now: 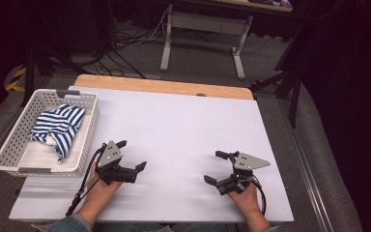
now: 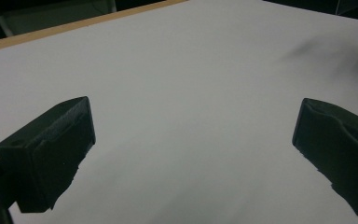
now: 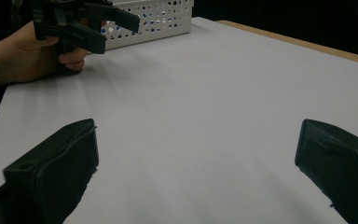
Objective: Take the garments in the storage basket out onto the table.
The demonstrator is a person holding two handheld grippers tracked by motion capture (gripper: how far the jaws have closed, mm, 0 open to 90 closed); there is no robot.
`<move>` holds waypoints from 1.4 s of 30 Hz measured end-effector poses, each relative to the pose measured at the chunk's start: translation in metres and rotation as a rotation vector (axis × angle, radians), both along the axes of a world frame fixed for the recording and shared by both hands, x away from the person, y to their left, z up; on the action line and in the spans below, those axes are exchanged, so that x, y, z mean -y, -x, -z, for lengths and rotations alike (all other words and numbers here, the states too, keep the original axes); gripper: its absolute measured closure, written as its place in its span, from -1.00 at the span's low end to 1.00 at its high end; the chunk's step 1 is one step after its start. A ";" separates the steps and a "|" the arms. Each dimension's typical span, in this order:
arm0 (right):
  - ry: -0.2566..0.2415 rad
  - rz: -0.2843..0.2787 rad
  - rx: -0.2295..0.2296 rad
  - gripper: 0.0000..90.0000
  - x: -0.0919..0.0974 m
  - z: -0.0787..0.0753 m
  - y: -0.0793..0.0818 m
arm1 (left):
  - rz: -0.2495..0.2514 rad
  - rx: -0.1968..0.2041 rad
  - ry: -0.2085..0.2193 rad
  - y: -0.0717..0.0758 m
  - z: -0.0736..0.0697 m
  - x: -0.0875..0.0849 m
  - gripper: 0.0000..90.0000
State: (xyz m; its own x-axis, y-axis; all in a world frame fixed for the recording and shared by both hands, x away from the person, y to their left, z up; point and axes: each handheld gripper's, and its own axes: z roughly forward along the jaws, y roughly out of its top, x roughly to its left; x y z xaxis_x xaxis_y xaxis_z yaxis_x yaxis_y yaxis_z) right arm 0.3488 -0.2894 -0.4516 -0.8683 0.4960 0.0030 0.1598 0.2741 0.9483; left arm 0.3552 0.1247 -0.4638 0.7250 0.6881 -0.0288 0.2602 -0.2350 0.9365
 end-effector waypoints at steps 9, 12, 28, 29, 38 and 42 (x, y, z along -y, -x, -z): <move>-0.016 -0.004 -0.011 -1.00 0.001 0.001 -0.001 | 0.025 0.026 -0.028 0.003 -0.009 0.001 -1.00; -0.015 -0.001 -0.009 -1.00 0.001 0.001 -0.001 | 0.029 0.021 -0.024 0.005 -0.012 0.001 -1.00; -0.021 0.002 0.002 -1.00 0.002 0.001 0.000 | 0.060 0.031 -0.014 0.012 -0.040 0.003 -1.00; -0.024 -0.001 0.004 -1.00 0.002 0.000 0.001 | 0.060 0.031 -0.014 0.012 -0.040 0.003 -1.00; -0.009 -0.002 0.004 -0.99 0.001 0.001 0.000 | 0.121 -0.033 -0.067 0.013 -0.053 0.002 -0.99; 0.010 0.004 0.003 -0.94 -0.001 0.002 0.001 | 0.119 -0.036 -0.079 0.014 -0.060 -0.002 -0.99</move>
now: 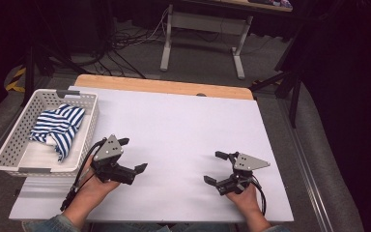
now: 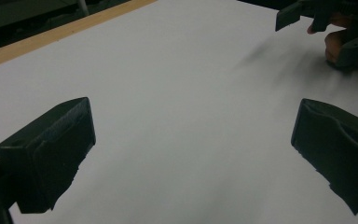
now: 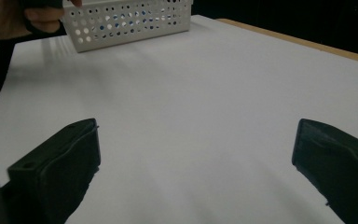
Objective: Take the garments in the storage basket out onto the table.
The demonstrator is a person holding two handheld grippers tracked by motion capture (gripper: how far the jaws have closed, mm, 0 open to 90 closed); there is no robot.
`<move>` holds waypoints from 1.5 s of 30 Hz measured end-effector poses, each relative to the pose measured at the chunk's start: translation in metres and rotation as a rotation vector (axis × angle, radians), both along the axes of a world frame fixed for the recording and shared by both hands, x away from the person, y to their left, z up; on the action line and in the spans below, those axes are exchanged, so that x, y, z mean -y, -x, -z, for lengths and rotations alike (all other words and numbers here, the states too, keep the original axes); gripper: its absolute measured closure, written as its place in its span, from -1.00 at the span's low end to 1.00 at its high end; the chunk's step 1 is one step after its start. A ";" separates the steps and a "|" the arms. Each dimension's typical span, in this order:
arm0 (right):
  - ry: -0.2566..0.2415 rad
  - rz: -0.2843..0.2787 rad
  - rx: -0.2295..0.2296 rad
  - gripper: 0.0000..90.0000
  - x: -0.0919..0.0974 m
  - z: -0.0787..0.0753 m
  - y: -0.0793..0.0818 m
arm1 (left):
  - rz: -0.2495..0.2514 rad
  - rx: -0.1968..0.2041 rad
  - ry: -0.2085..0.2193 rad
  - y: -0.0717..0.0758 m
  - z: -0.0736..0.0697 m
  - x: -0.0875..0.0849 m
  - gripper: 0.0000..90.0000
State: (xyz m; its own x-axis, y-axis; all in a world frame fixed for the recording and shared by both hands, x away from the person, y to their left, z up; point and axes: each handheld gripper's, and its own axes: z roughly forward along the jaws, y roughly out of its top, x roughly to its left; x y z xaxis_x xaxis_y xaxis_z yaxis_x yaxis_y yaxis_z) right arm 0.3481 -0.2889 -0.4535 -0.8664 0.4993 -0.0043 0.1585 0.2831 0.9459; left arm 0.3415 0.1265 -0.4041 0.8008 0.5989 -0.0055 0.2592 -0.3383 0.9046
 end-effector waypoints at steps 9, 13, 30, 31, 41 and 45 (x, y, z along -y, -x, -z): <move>0.010 -0.001 -0.034 -0.86 0.001 0.001 -0.002 | -0.003 0.022 -0.031 -0.002 -0.025 -0.017 -0.96; 0.013 -0.002 -0.031 -0.86 0.000 0.001 -0.002 | -0.009 0.014 -0.049 -0.005 -0.032 -0.023 -0.95; 0.006 -0.019 -0.029 -0.88 -0.001 0.002 -0.002 | -0.104 0.016 -0.083 -0.025 -0.053 -0.056 -0.94; 0.006 -0.019 -0.029 -0.88 -0.001 0.002 -0.002 | -0.108 0.014 -0.081 -0.027 -0.054 -0.058 -0.94; 0.010 -0.029 -0.027 -0.87 -0.002 0.003 -0.002 | -0.176 0.000 -0.124 -0.040 -0.054 -0.084 -0.90; 0.010 -0.029 -0.028 -0.88 -0.002 0.003 -0.002 | -0.205 -0.008 -0.137 -0.047 -0.053 -0.092 -0.90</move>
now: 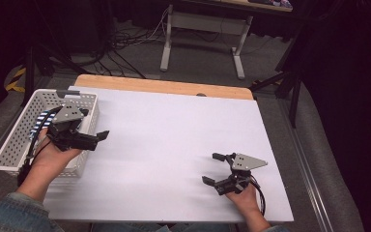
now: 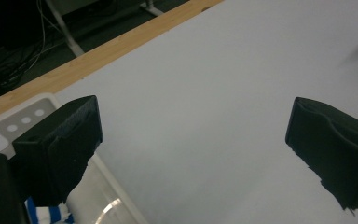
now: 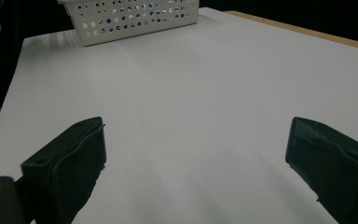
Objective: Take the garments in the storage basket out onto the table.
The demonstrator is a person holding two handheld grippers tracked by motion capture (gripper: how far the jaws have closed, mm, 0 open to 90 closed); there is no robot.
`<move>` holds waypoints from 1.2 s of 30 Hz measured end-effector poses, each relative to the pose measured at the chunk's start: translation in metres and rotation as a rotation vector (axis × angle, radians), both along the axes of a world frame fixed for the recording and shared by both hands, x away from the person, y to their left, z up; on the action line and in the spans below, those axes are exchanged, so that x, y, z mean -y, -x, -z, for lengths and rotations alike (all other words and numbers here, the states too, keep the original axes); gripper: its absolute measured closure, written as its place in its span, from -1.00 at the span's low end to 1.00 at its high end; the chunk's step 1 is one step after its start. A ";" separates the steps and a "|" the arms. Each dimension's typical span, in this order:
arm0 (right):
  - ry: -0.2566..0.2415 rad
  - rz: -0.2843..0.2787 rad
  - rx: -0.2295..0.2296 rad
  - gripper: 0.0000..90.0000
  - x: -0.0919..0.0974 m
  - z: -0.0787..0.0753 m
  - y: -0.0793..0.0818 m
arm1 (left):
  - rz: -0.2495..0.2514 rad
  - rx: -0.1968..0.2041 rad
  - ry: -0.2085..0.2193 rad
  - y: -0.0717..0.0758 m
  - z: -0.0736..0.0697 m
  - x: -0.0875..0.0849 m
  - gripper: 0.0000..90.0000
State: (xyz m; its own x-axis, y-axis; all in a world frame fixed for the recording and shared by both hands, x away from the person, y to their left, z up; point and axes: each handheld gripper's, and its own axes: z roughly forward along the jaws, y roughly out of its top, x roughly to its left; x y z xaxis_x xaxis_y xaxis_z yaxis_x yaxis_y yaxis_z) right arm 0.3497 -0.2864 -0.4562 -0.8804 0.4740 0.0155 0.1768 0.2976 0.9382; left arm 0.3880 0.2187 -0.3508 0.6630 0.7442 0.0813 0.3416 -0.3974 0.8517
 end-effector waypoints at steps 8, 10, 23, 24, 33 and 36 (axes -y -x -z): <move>-0.007 -0.005 -0.002 -0.88 0.000 0.000 0.000 | -0.060 -0.040 -0.015 -0.016 0.003 -0.023 -0.88; -0.007 -0.004 -0.003 -0.88 0.000 0.000 0.000 | -0.069 -0.046 -0.018 -0.019 0.004 -0.027 -0.87; -0.005 -0.008 -0.004 -0.88 0.000 0.000 -0.001 | -0.160 -0.125 -0.054 -0.042 0.012 -0.056 -0.87; -0.004 -0.008 -0.005 -0.88 0.000 0.000 -0.001 | -0.183 -0.142 -0.053 -0.046 0.015 -0.062 -0.87; -0.006 -0.014 -0.007 -0.88 0.000 0.000 0.000 | -0.282 -0.247 -0.045 -0.062 0.031 -0.084 -0.89; -0.008 -0.017 -0.009 -0.88 -0.001 0.001 -0.001 | -0.341 -0.291 -0.043 -0.068 0.038 -0.089 -0.88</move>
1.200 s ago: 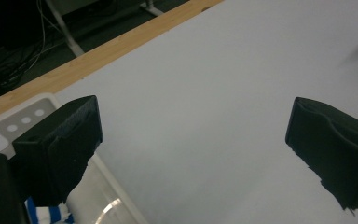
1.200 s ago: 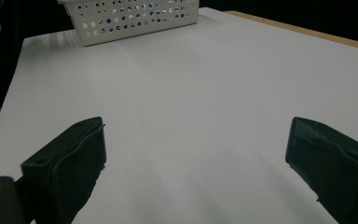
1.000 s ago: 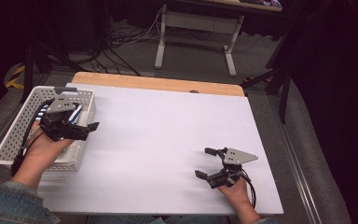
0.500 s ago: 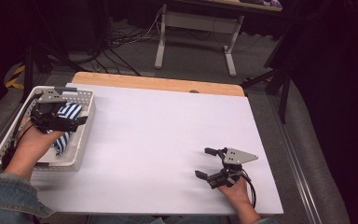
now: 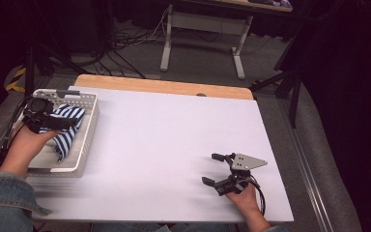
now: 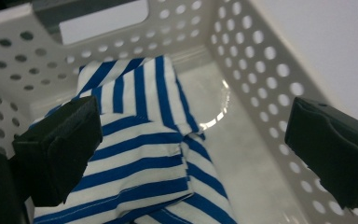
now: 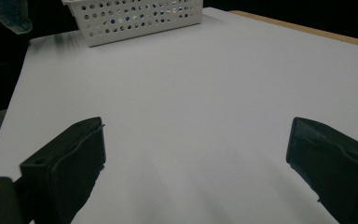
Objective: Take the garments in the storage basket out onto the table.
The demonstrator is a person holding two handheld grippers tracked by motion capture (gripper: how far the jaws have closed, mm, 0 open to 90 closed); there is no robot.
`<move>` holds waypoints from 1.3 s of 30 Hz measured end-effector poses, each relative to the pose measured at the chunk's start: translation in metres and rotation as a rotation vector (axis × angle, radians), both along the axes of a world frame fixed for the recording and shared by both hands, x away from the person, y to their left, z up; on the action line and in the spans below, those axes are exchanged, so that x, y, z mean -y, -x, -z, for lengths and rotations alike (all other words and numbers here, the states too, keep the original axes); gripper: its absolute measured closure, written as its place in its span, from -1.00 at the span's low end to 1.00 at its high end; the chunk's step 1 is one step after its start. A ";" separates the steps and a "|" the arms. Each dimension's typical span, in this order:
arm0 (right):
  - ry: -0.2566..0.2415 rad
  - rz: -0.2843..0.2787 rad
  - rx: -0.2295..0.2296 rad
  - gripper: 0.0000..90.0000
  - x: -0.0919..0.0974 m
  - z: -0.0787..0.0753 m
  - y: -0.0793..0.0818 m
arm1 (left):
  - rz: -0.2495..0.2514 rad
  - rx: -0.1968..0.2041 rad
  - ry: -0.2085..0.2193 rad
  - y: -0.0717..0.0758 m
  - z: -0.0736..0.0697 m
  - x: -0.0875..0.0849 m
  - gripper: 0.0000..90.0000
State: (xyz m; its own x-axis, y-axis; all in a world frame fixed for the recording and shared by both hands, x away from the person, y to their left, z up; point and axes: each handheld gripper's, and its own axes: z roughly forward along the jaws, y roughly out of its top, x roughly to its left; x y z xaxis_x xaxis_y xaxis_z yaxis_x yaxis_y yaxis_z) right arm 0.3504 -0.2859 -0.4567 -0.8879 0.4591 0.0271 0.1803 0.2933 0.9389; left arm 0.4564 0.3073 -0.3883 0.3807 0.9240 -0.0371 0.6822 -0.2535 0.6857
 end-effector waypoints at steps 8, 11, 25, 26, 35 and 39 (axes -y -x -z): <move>0.002 0.001 -0.003 -0.88 0.000 0.000 0.000 | -0.037 -0.069 -0.045 -0.011 0.014 -0.005 -0.86; 0.002 0.002 -0.003 -0.88 0.000 0.000 0.000 | -0.043 -0.101 -0.080 -0.015 0.018 -0.006 -0.75; 0.002 0.003 -0.006 -0.88 0.000 0.001 -0.001 | -0.030 -0.251 -0.136 -0.030 0.046 -0.008 -0.56; 0.002 0.003 -0.006 -0.88 0.000 0.001 -0.001 | -0.032 -0.252 -0.133 -0.030 0.047 -0.008 -0.56; 0.003 0.000 -0.007 -0.88 0.000 0.001 0.000 | -0.025 -0.256 -0.135 -0.030 0.053 -0.006 -0.51; 0.005 -0.001 -0.006 -0.88 0.000 0.001 0.000 | -0.013 -0.252 -0.141 -0.030 0.052 -0.006 -0.43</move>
